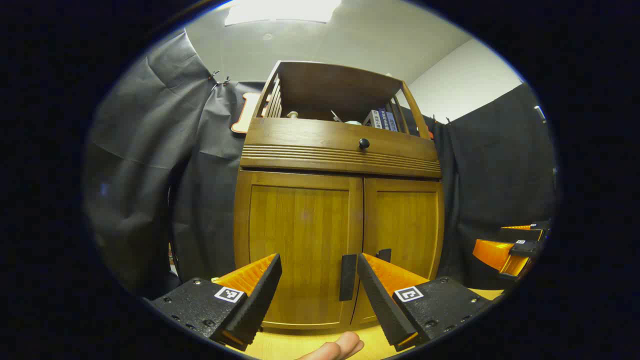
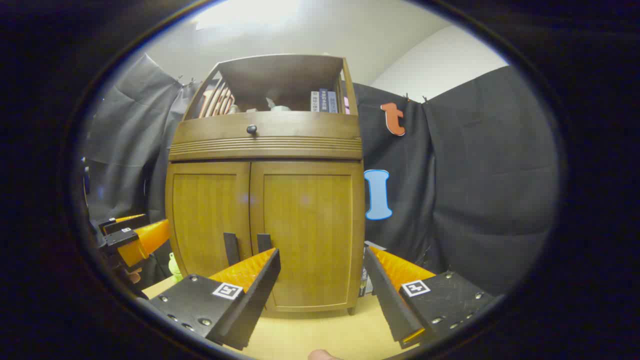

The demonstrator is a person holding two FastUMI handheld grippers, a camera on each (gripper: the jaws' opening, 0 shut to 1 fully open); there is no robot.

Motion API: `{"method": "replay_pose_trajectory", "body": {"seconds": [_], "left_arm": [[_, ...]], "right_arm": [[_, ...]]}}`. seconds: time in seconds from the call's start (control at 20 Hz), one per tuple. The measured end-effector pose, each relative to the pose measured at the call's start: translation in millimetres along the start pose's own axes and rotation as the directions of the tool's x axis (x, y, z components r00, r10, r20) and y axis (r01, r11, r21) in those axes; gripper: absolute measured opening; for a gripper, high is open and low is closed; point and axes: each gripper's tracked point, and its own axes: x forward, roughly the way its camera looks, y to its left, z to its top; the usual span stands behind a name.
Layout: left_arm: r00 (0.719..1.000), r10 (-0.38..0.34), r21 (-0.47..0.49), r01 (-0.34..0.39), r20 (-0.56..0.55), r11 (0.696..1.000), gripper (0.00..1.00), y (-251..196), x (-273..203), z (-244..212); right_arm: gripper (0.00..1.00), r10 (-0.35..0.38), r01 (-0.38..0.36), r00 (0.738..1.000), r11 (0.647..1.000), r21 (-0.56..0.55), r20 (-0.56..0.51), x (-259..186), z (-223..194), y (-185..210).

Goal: Open the right door of the double-door shoe cabinet with the right hand, and open the left door with the left hand.

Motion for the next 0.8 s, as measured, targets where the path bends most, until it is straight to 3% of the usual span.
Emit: {"method": "replay_pose_trajectory", "body": {"seconds": [0.4,0.8], "left_arm": [[0.997,-0.072,-0.012,0.072,0.020,0.997,0.92,-16,-16,10],[0.990,-0.140,-0.017,0.140,0.015,0.990,0.94,-28,-18,9]], "right_arm": [[1.00,0.021,-0.020,0.999,0.999,-0.035,0.025,-12,14,19],[0.99,0.051,-0.051,0.999,0.995,-0.088,-0.008,-11,2,35]]}}
